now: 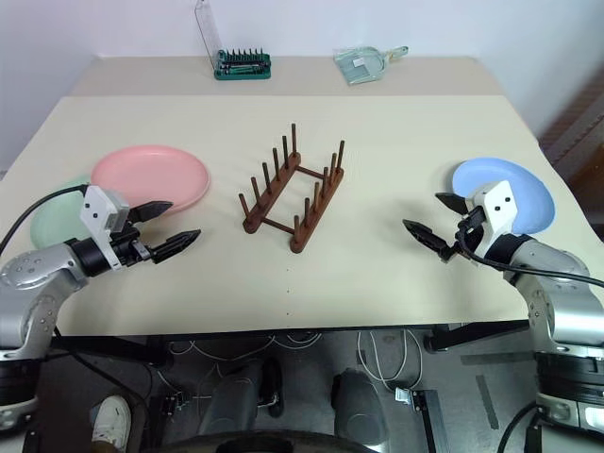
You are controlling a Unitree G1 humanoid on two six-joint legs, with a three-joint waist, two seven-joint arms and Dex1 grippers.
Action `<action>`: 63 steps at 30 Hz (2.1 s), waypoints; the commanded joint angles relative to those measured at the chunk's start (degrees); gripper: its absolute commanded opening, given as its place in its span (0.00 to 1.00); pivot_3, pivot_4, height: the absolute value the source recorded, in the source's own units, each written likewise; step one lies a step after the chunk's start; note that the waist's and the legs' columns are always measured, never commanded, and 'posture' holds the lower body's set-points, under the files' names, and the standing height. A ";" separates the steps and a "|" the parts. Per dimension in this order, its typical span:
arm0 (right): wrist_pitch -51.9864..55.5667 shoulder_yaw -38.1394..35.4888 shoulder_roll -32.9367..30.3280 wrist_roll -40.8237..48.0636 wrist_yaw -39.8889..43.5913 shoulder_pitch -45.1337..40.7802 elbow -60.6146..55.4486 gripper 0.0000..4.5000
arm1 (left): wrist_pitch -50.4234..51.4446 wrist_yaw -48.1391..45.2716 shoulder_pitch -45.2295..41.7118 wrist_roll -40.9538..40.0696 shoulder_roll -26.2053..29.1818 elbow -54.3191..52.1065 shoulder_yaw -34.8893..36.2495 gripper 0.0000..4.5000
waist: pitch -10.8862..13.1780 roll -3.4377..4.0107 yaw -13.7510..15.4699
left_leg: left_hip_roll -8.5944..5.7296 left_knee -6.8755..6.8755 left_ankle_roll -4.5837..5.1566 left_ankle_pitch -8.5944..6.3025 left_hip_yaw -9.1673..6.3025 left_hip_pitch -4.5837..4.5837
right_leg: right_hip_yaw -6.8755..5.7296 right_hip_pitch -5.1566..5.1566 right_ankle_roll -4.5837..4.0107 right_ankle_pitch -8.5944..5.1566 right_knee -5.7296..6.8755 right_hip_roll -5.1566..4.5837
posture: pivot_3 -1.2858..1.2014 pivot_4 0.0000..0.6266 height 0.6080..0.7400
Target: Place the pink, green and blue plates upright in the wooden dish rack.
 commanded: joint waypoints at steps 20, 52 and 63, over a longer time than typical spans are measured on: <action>2.33 -0.22 0.21 1.33 -0.62 3.29 -6.91 0.99 | 3.85 -3.79 0.98 -0.69 -3.36 -9.76 -12.88 1.00 | -0.02 0.05 0.24 | -0.01 0.00 -0.01 -0.01 0.00 0.01 | 0.00 0.03 0.00 0.00 0.00 -0.02 | 0.52 0.24 0.94; 3.72 1.54 4.65 3.32 -6.87 6.04 -13.06 1.00 | -0.81 17.62 -14.33 24.15 -25.15 13.69 -29.01 0.88 | -0.21 0.29 0.36 | -0.04 0.12 0.10 -0.04 -0.06 0.10 | 0.00 0.24 0.02 0.01 -0.02 -0.02 | 0.52 0.24 0.94; 1.99 2.18 5.22 3.33 -6.43 6.74 -12.18 1.00 | -4.46 20.31 -16.91 24.72 -25.40 19.62 -27.19 0.17 | -0.24 0.34 0.09 | -0.01 0.12 0.10 -0.04 -0.07 0.24 | 0.00 0.33 0.02 0.02 -0.01 -0.03 | 0.52 0.24 0.94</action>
